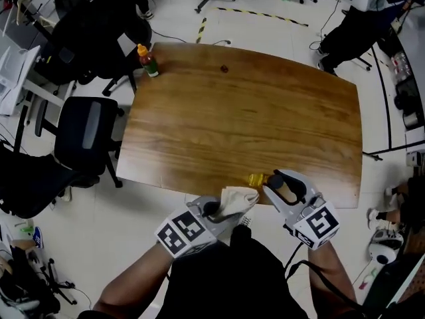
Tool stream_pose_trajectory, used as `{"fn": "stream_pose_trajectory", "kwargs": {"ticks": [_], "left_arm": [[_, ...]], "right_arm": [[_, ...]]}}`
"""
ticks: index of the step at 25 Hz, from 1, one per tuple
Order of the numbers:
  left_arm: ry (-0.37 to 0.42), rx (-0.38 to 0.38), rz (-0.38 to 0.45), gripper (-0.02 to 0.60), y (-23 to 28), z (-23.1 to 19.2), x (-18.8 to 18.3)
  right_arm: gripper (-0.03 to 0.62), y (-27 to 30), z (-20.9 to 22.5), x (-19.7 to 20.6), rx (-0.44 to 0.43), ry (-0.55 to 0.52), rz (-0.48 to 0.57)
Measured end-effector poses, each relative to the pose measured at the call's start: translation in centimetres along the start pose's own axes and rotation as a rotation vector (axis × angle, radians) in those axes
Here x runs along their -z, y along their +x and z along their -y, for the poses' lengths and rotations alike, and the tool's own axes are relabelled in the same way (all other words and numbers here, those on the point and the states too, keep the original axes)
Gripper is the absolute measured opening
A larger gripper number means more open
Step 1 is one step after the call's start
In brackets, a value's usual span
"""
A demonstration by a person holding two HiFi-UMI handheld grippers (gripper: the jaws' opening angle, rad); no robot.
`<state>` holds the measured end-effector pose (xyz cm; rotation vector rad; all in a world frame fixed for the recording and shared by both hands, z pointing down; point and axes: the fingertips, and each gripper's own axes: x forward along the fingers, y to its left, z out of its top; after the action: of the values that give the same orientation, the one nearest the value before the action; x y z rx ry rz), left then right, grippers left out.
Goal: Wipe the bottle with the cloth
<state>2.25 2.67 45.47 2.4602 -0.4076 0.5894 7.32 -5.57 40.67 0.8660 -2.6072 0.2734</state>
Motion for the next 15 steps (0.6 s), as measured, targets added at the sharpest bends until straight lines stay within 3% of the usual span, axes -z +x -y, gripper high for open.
{"fn": "stream_pose_trajectory", "kwargs": {"ticks": [7,9,15], "left_arm": [[0.005,0.23,0.078,0.106,6.4,2.1,-0.3],[-0.051,0.263,0.097,0.106,7.8,1.6,-0.3],[-0.322,0.368,0.166,0.104,8.5,-0.1,-1.9]], "right_arm": [[0.147,0.2,0.2,-0.5,0.005,0.021,-0.021],[0.147,0.2,0.0,-0.4,0.0,0.021,-0.028],[0.149,0.3,-0.5,-0.5,0.001,0.014,-0.036]]}}
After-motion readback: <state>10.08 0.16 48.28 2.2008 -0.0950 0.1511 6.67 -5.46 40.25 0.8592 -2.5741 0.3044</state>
